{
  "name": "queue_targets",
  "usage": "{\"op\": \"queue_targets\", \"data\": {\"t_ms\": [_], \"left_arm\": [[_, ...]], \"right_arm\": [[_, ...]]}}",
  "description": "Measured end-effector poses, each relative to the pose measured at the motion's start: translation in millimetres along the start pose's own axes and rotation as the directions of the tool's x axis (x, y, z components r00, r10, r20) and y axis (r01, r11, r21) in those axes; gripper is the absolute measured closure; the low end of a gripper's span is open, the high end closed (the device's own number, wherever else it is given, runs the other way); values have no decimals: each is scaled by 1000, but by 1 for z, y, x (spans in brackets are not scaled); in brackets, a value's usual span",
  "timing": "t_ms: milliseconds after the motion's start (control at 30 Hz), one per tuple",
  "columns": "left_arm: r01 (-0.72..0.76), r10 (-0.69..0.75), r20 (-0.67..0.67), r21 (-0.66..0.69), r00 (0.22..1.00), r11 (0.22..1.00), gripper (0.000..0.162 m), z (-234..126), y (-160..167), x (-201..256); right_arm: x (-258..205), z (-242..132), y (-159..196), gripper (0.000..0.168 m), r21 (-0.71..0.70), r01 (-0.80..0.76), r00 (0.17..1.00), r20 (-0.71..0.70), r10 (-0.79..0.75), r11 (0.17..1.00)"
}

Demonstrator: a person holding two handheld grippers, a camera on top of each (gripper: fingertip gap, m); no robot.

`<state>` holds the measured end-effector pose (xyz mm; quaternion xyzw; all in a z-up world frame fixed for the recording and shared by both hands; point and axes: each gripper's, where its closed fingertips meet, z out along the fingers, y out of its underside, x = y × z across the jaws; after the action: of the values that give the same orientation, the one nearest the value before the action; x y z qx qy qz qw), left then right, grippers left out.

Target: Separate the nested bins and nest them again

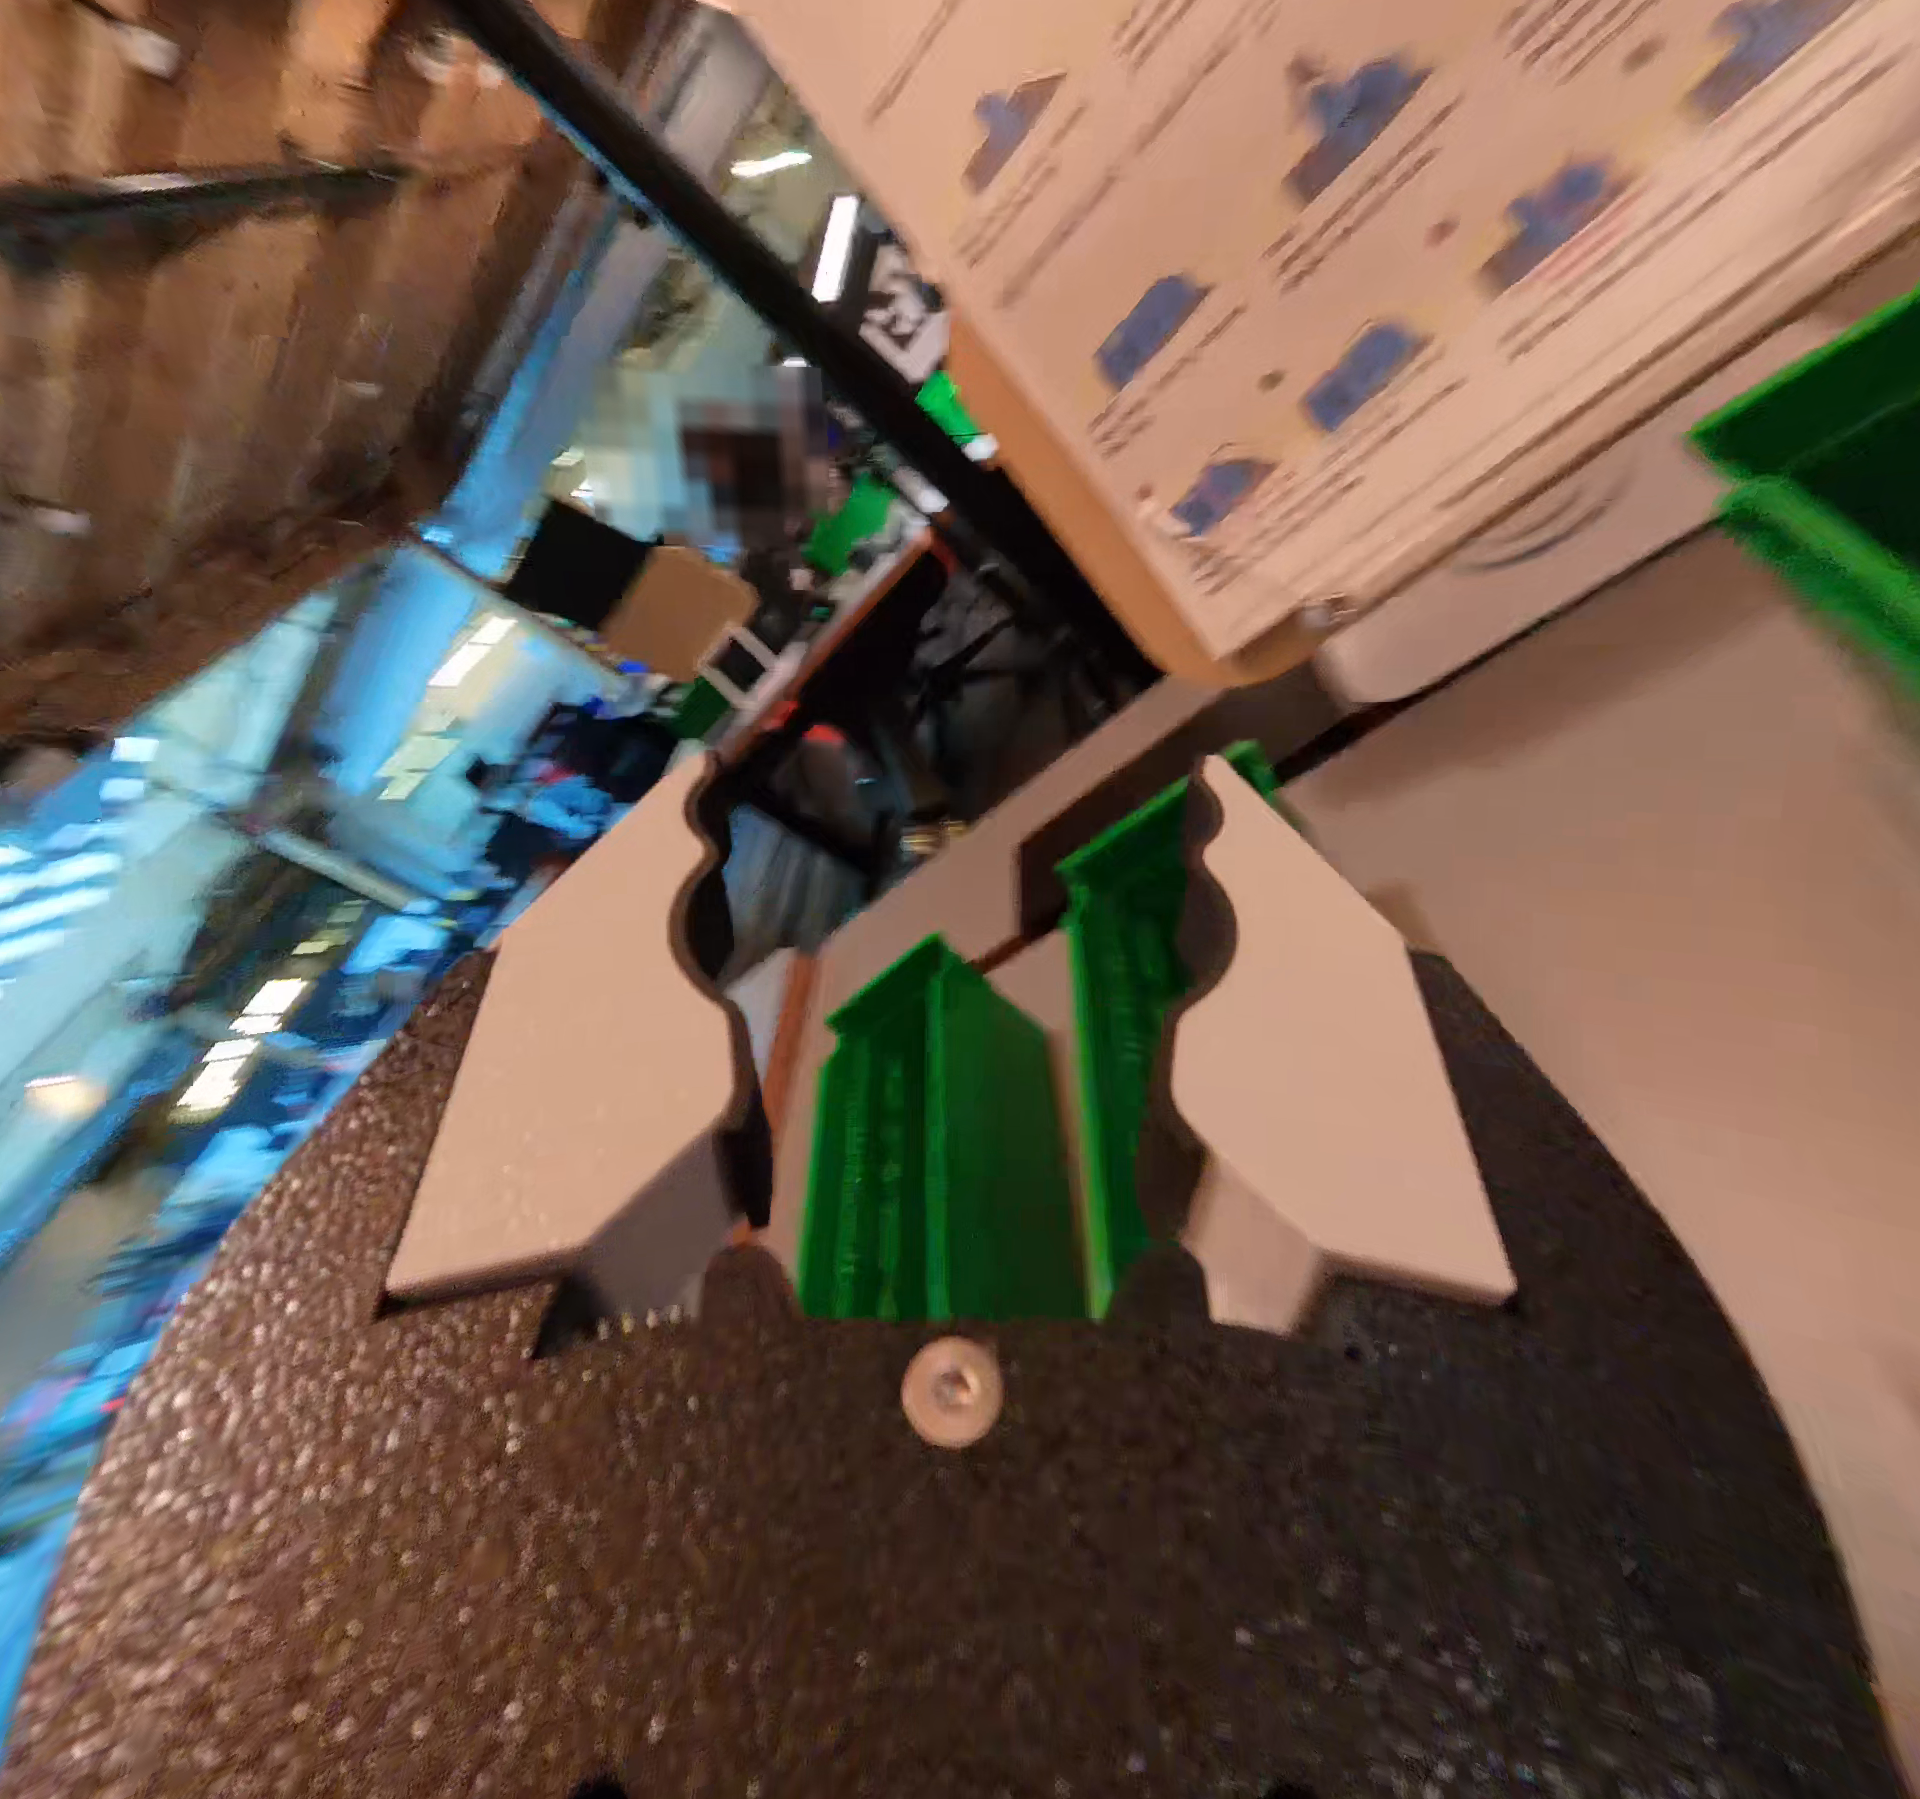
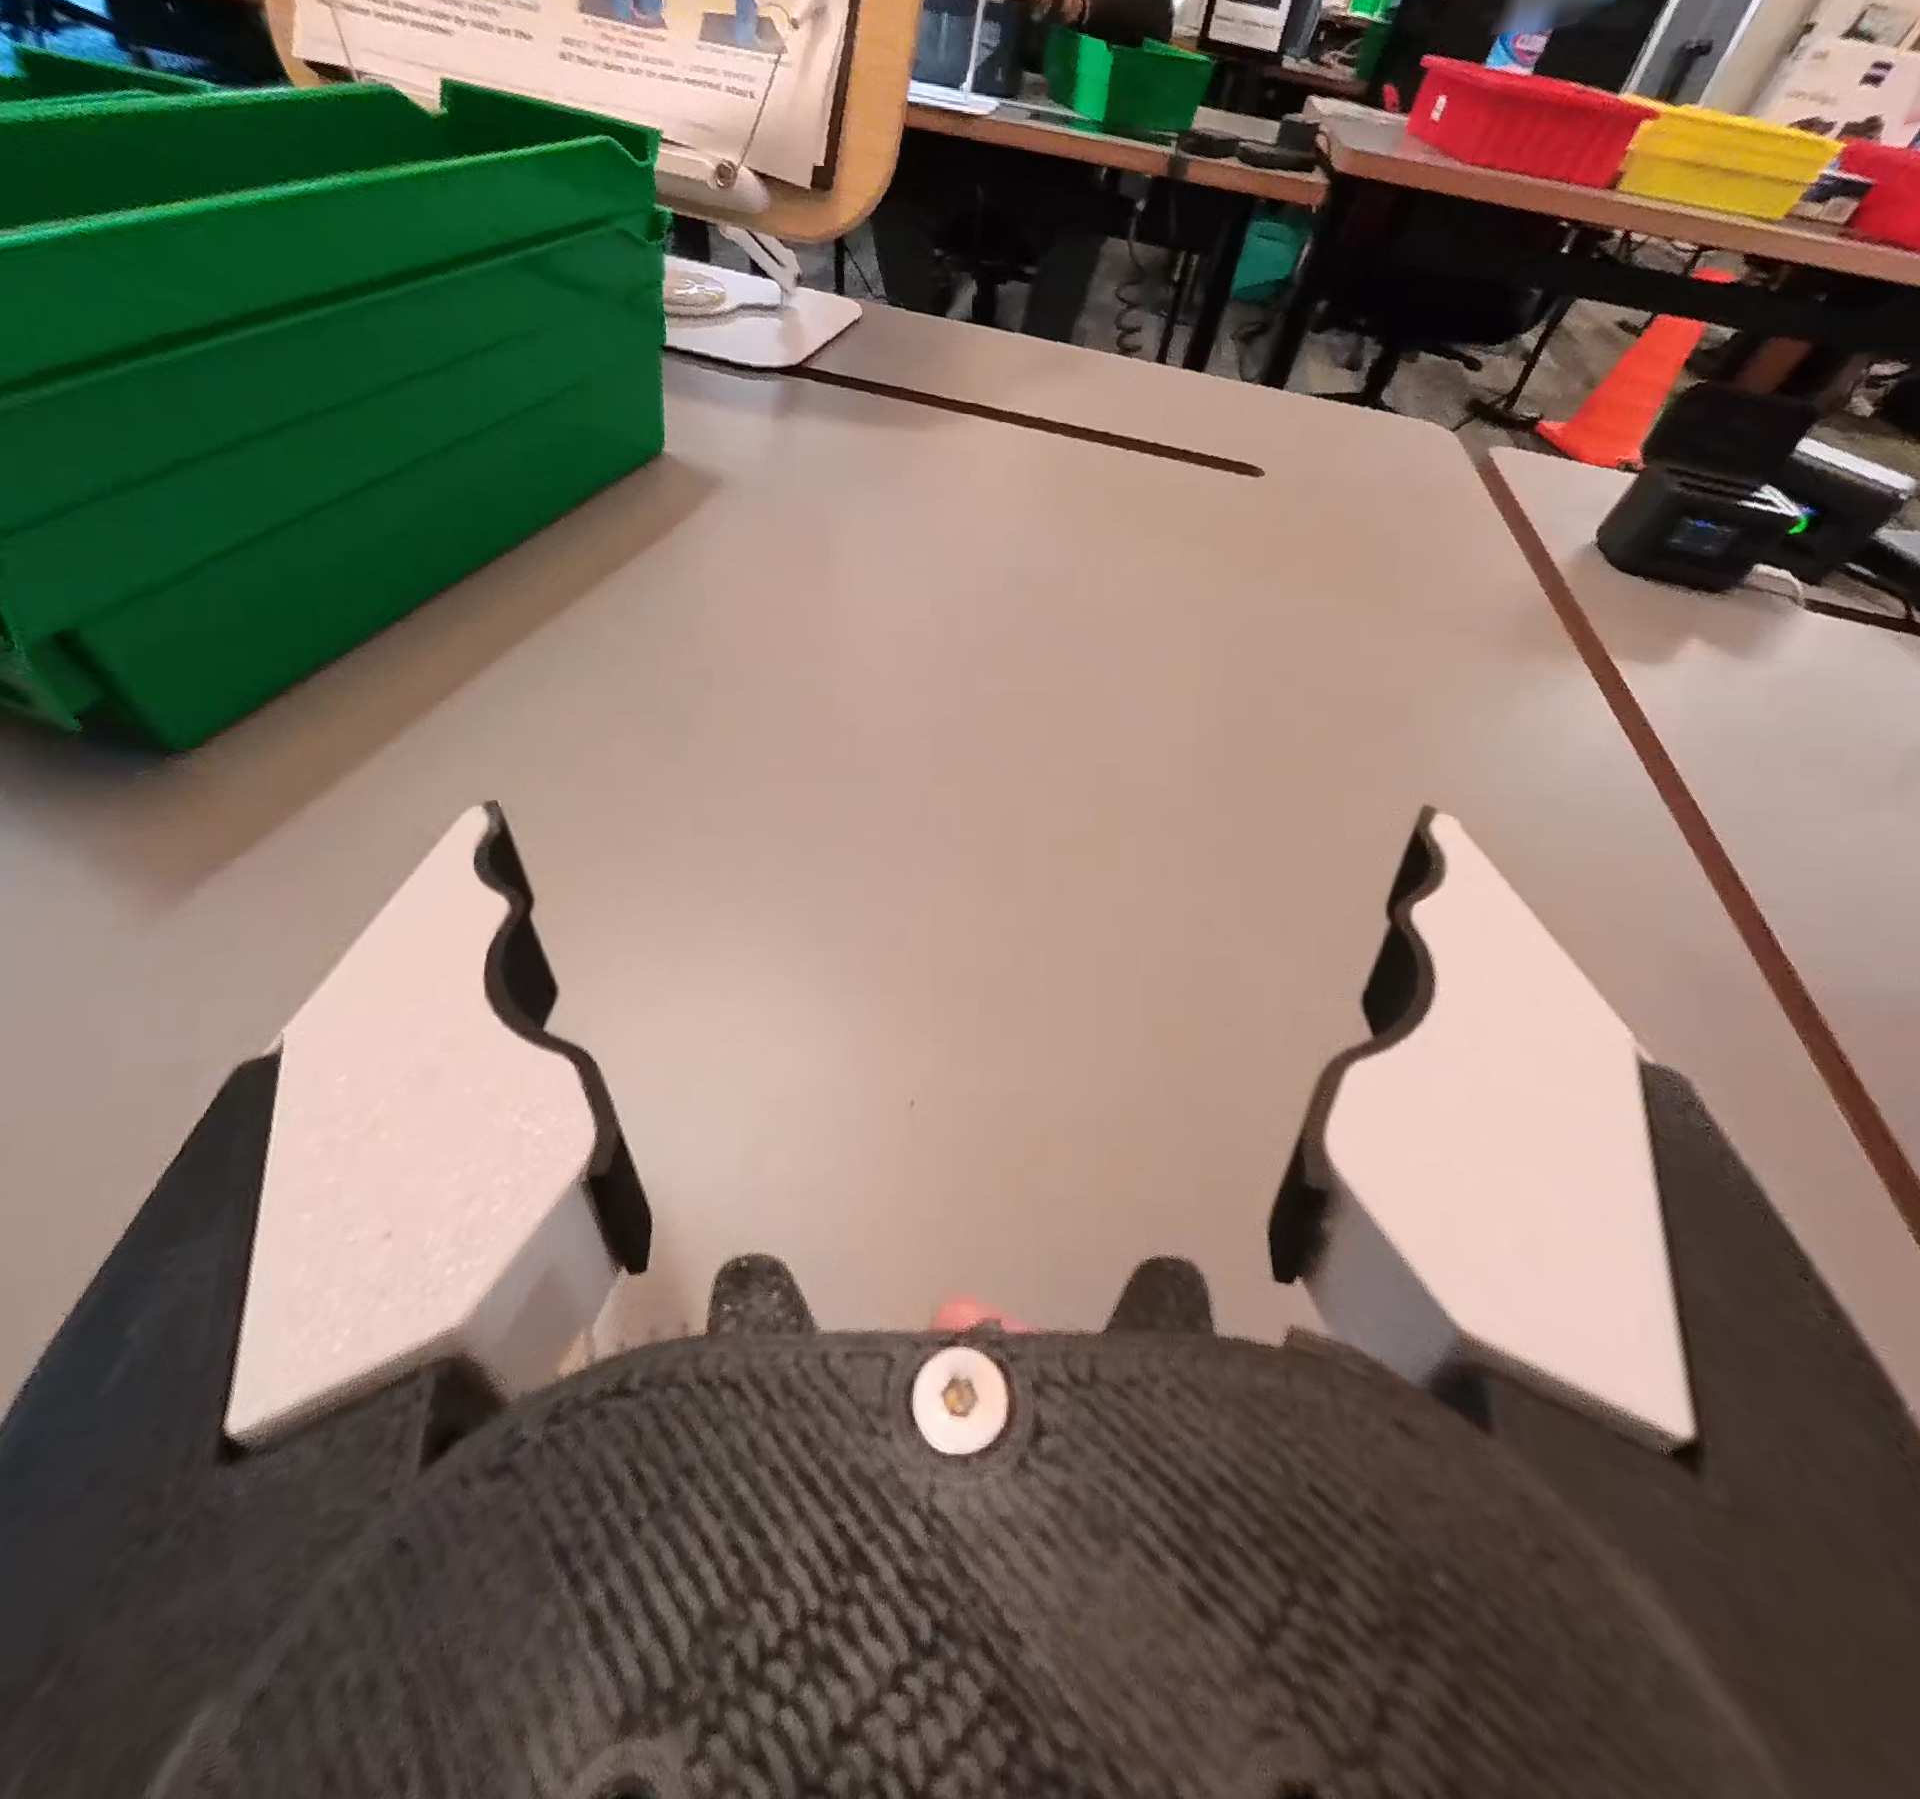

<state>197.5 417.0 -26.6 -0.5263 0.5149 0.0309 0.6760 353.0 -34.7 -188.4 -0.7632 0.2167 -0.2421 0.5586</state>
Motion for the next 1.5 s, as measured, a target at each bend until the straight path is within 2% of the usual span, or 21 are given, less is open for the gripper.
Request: {"op": "queue_targets", "data": {"t_ms": [33,67,233,300,400,433,500,567,667,733,767,833,900,967,1000,1133,1233,1333,1500], "left_arm": [[54,-54,-66,-4,996,999,68,-5,2,14],[118,-119,-124,-17,985,993,66,-9,6,25],[453,-437,-281,-8,855,891,62,-33,19,55],[515,-486,-308,18,818,857,60,-39,28,63],[508,-480,-268,39,835,861,51,-40,52,71],[508,-486,-263,22,834,861,48,-40,61,75],[553,-531,-288,-6,797,833,46,-42,72,83],[590,-554,-339,5,760,807,47,-45,70,87],[576,-534,-341,27,773,817,47,-49,65,73],[609,-562,-332,48,757,792,47,-49,64,67],[625,-578,-344,34,740,780,47,-49,65,69],[638,-592,-384,-9,709,770,48,-48,67,81],[620,-577,-407,-33,708,784,47,-46,68,93],[588,-556,-413,-60,721,807,47,-44,72,102],[578,-551,-416,-73,723,813,47,-43,73,106],[593,-567,-432,-86,702,800,47,-44,71,109],[596,-568,-434,-84,699,798,47,-47,70,106],[587,-563,-426,-88,709,805,47,-48,73,104],[594,-581,-425,-118,694,795,47,-46,81,102]], "right_arm": [[-1,-5,-2,11,1,-9,1000,1,9,1000],[-4,-10,-6,11,9,-26,1000,6,26,1000],[-49,-10,-41,17,60,-161,981,120,153,985],[-74,8,-63,19,39,-230,964,150,221,973],[-118,48,-109,18,7,-181,967,186,176,983],[-137,64,-120,14,-40,-154,964,213,159,987],[-176,97,-135,17,-147,-99,949,282,138,984],[-196,133,-144,20,-232,-61,955,270,124,971],[-211,178,-137,24,-398,-46,969,205,138,916],[-225,195,-134,40,-464,-36,965,213,151,885],[-224,205,-133,41,-482,-66,971,170,167,874],[-227,213,-124,44,-552,-88,970,142,197,829],[-219,217,-114,59,-598,-84,978,103,181,797],[-222,216,-107,75,-643,-144,958,100,270,752],[-221,216,-108,78,-645,-160,954,93,285,747],[-229,208,-99,73,-731,-149,956,64,285,666],[-230,207,-94,69,-758,-98,972,67,226,644],[-232,204,-90,72,-800,-104,957,80,278,590],[-232,194,-83,72,-879,-24,932,152,329,476]]}}
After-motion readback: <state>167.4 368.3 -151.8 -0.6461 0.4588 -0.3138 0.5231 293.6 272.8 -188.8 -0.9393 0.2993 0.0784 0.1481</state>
